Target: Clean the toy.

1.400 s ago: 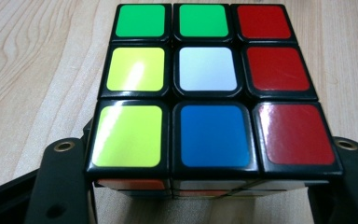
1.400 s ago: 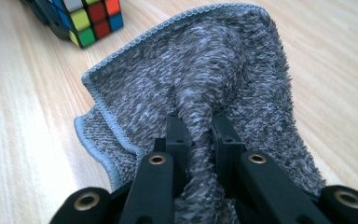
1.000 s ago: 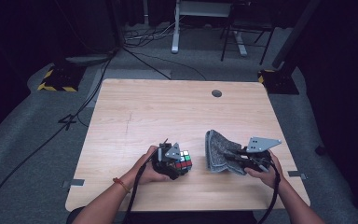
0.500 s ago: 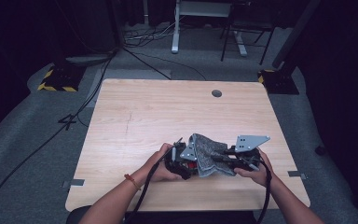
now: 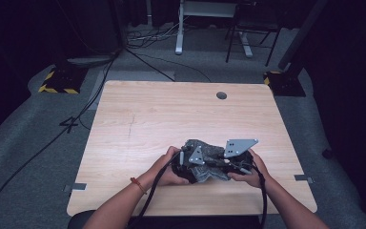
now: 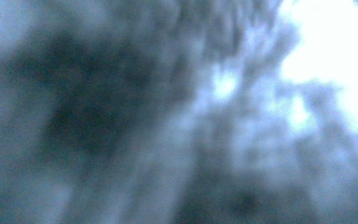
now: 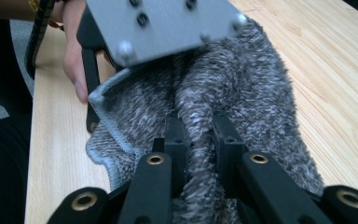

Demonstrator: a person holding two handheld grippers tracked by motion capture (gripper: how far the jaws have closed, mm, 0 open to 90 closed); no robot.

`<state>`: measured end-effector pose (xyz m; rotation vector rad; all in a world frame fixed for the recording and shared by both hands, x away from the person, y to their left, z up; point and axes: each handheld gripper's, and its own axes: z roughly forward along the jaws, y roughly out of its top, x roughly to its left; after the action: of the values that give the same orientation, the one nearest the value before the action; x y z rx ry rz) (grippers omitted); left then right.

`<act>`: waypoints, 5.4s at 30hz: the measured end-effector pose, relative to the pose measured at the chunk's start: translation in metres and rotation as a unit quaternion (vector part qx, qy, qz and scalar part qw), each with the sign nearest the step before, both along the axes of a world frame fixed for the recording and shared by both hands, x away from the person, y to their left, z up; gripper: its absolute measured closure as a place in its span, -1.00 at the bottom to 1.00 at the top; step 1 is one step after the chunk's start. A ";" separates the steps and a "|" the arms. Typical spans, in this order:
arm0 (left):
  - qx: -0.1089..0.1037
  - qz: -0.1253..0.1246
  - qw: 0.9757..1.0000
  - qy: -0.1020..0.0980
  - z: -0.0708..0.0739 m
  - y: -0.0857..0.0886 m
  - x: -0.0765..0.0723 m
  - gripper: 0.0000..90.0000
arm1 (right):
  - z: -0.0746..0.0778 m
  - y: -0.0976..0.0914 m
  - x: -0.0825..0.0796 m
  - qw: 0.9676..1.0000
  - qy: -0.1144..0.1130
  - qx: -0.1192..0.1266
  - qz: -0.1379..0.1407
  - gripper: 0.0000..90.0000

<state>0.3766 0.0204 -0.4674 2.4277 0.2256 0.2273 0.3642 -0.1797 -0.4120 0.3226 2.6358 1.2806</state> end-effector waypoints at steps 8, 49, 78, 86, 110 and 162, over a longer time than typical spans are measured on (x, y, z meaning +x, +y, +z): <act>0.009 0.006 1.000 0.009 -0.001 0.003 0.003 -0.25 | -0.002 0.015 0.004 0.999 -0.011 -0.024 -0.019 0.77; 0.006 -0.012 1.000 0.022 0.007 0.008 0.000 -0.25 | -0.006 0.001 0.008 0.997 -0.039 -0.050 -0.049 0.78; 0.012 -0.021 1.000 0.015 0.006 0.004 -0.004 -0.25 | -0.005 0.003 0.003 0.997 -0.049 -0.050 -0.026 0.78; -0.007 -0.010 1.000 0.011 0.012 0.012 -0.002 -0.25 | -0.009 -0.012 0.002 0.997 -0.037 -0.061 -0.023 0.78; -0.005 -0.015 1.000 0.017 0.005 0.004 -0.003 -0.25 | -0.002 0.004 -0.001 0.997 -0.057 -0.041 -0.016 0.77; -0.011 -0.028 0.999 0.023 0.005 0.003 -0.010 -0.25 | 0.002 0.019 -0.030 0.997 -0.068 -0.021 0.027 0.75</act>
<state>0.3670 0.0232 -0.4625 2.4151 0.1800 0.1422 0.3338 -0.1610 -0.4102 0.1523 2.5688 1.2159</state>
